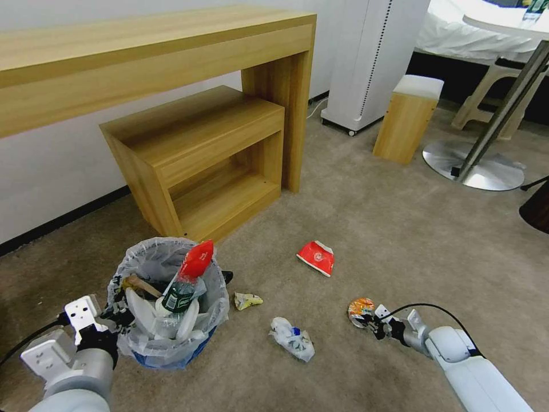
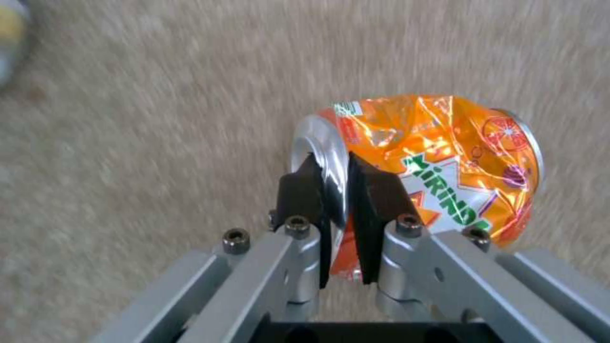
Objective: Pick up the trash bin and place the garbage on the floor into it.
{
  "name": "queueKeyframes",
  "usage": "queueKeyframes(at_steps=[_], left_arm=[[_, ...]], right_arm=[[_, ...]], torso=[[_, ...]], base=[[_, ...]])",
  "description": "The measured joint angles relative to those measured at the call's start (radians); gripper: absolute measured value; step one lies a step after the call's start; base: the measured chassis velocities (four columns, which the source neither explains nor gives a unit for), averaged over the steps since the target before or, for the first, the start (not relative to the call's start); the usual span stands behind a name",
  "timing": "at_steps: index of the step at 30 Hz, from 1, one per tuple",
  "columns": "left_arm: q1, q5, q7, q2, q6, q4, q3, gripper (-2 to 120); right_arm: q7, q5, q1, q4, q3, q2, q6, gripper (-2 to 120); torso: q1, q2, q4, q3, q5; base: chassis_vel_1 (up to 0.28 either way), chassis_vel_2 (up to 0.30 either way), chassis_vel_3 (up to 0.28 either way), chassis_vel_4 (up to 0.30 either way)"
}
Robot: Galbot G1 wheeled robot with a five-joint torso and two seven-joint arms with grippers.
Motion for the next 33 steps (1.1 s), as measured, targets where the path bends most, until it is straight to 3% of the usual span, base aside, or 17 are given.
queueKeyframes(at_steps=[6, 13, 15, 16, 20, 21, 27, 28, 30, 32, 33], left_arm=[[-0.003, -0.002, -0.001, 0.001, 0.000, -0.001, 0.001, 1], [-0.002, 0.009, -0.001, -0.005, 0.001, 0.010, 0.017, 1], [-0.001, 0.027, -0.001, -0.016, 0.001, 0.014, 0.036, 1], [-0.001, 0.027, -0.001, -0.016, 0.001, 0.014, 0.036, 1], [-0.002, 0.049, 0.000, -0.032, -0.001, 0.026, 0.056, 1], [-0.002, 0.049, 0.000, -0.032, -0.001, 0.026, 0.056, 1], [-0.007, 0.062, 0.003, -0.041, -0.004, 0.039, 0.060, 1], [-0.007, 0.062, 0.003, -0.041, -0.004, 0.039, 0.060, 1], [-0.012, 0.062, 0.004, -0.043, -0.004, 0.040, 0.058, 1], [-0.013, 0.062, 0.004, -0.043, -0.004, 0.040, 0.058, 1], [-0.014, 0.062, 0.004, -0.044, -0.004, 0.040, 0.057, 1]], right_arm=[[-0.019, 0.063, -0.040, 0.133, 0.019, -0.033, 0.081, 7], [-0.065, 0.326, -0.042, 0.309, -0.005, -0.067, 0.210, 7], [-0.089, 0.509, -0.016, 0.430, -0.065, -0.078, 0.214, 7], [-0.089, 0.509, -0.016, 0.430, -0.065, -0.078, 0.214, 7], [-0.116, 0.719, 0.052, 0.598, -0.201, -0.071, 0.166, 7], [-0.116, 0.719, 0.052, 0.598, -0.201, -0.071, 0.166, 7], [-0.120, 0.829, 0.229, 0.623, -0.449, -0.015, 0.152, 7], [-0.120, 0.829, 0.229, 0.623, -0.449, -0.015, 0.152, 7], [-0.098, 0.841, 0.315, 0.585, -0.548, 0.024, 0.152, 7], [-0.096, 0.842, 0.322, 0.580, -0.555, 0.028, 0.153, 7], [-0.091, 0.845, 0.367, 0.539, -0.609, 0.060, 0.155, 7]], torso=[[0.000, 0.000, 0.0001, 0.000, -0.0003], [0.000, 0.000, -0.0001, 0.000, -0.0006], [0.000, 0.000, 0.0002, 0.000, -0.0008], [0.000, 0.000, 0.0002, 0.000, -0.0008], [0.000, 0.000, 0.0000, 0.000, -0.0007], [0.000, 0.000, 0.0000, 0.000, -0.0007], [0.000, 0.000, 0.0001, 0.000, -0.0009], [0.000, 0.000, 0.0001, 0.000, -0.0009], [0.000, 0.000, 0.0002, 0.000, -0.0006], [0.000, 0.000, 0.0002, 0.000, -0.0007], [0.000, 0.000, 0.0005, 0.000, -0.0008]], base=[[0.000, 0.000, 0.000, 0.000], [0.000, 0.000, 0.000, 0.000], [0.000, 0.000, 0.000, 0.000], [0.000, 0.000, 0.000, 0.000], [0.000, 0.000, 0.000, 0.000], [0.000, 0.000, 0.000, 0.000], [0.000, 0.000, 0.000, 0.000], [0.000, 0.000, 0.000, 0.000], [0.000, 0.000, 0.000, 0.000], [0.000, 0.000, 0.000, 0.000], [0.000, 0.000, 0.000, 0.000]])
